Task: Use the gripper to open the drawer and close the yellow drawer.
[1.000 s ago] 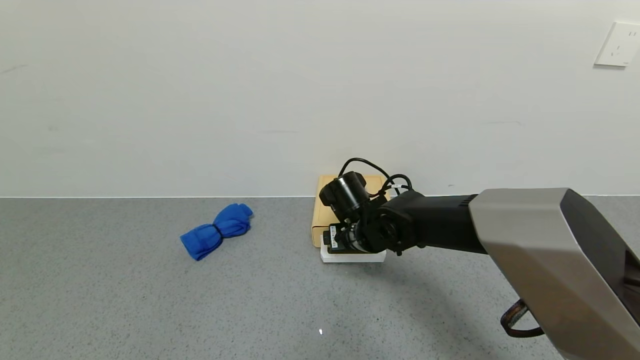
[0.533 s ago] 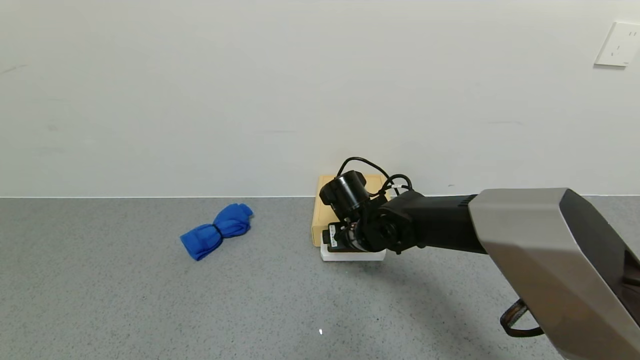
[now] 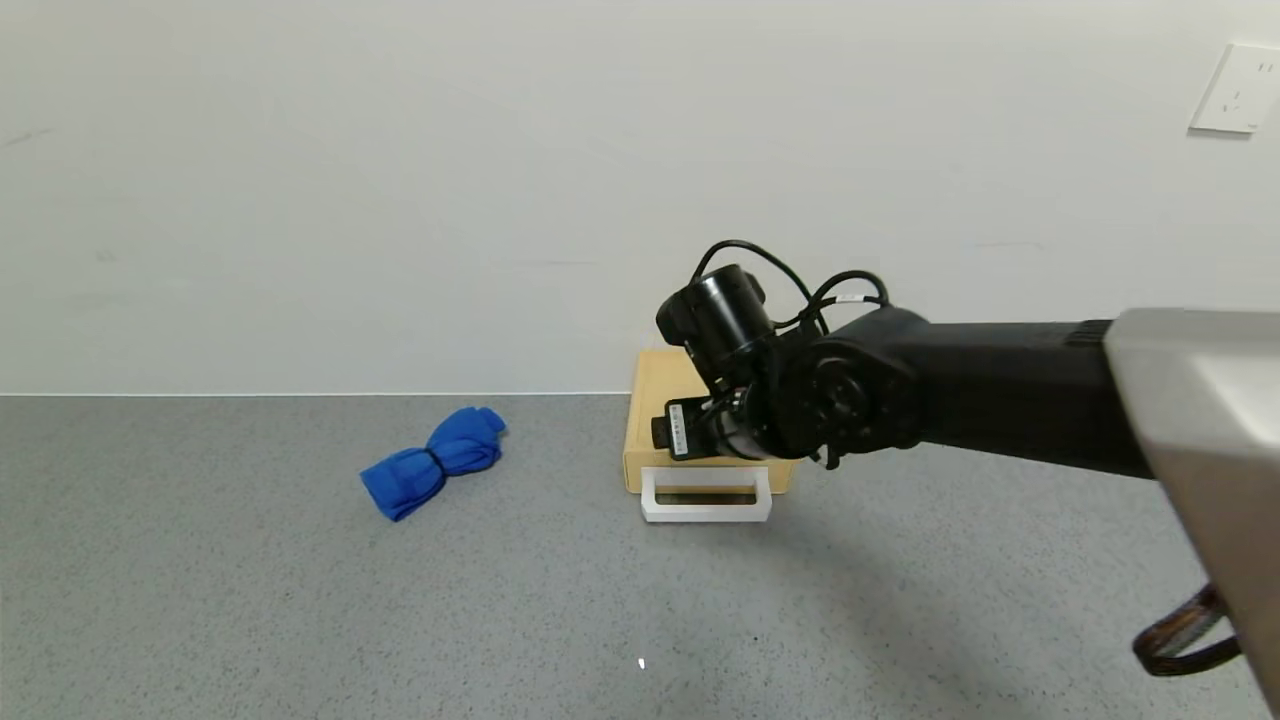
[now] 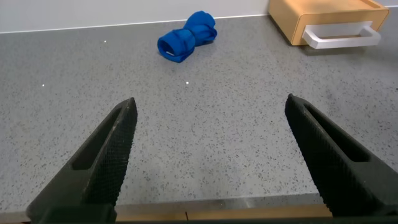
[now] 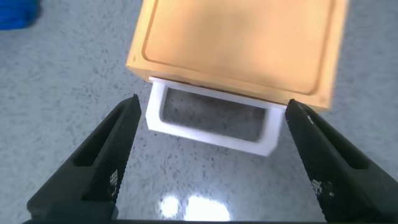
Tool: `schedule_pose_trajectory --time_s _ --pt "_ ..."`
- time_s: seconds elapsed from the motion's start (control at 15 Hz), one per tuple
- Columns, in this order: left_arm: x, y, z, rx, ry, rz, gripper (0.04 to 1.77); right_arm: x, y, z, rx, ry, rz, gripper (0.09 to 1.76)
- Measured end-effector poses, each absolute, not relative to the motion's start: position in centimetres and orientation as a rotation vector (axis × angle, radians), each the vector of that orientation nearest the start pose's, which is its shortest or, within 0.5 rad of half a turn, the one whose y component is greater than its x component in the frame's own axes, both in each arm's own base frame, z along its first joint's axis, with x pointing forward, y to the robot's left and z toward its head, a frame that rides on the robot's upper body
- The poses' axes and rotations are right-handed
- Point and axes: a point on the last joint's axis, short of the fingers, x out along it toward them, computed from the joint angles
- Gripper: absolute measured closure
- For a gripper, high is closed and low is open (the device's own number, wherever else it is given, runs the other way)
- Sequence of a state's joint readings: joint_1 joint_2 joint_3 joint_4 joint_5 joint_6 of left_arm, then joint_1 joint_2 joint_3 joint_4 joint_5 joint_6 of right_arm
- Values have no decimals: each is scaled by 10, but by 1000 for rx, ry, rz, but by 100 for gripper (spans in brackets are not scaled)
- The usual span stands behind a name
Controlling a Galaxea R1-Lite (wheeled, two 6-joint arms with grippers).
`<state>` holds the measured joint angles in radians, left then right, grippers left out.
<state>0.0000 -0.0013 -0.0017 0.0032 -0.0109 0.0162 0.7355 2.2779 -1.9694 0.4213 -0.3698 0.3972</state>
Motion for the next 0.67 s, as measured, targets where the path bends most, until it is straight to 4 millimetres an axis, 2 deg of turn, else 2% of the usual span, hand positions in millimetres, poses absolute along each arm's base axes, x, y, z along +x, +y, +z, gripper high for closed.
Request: schedule_pose_trajectory --time_s 0.2,0.33,0.47,0.67 --pt "-23 0 76 16 0 -11 9 327 277 227 6 636 261 14" --pt "-23 0 76 15 0 -11 9 310 253 256 3 606 305 14" --pt "-23 0 76 15 0 -11 9 293 225 277 -3 576 331 14" --pt "-23 0 75 15 2 -11 9 263 181 294 -19 512 373 14"
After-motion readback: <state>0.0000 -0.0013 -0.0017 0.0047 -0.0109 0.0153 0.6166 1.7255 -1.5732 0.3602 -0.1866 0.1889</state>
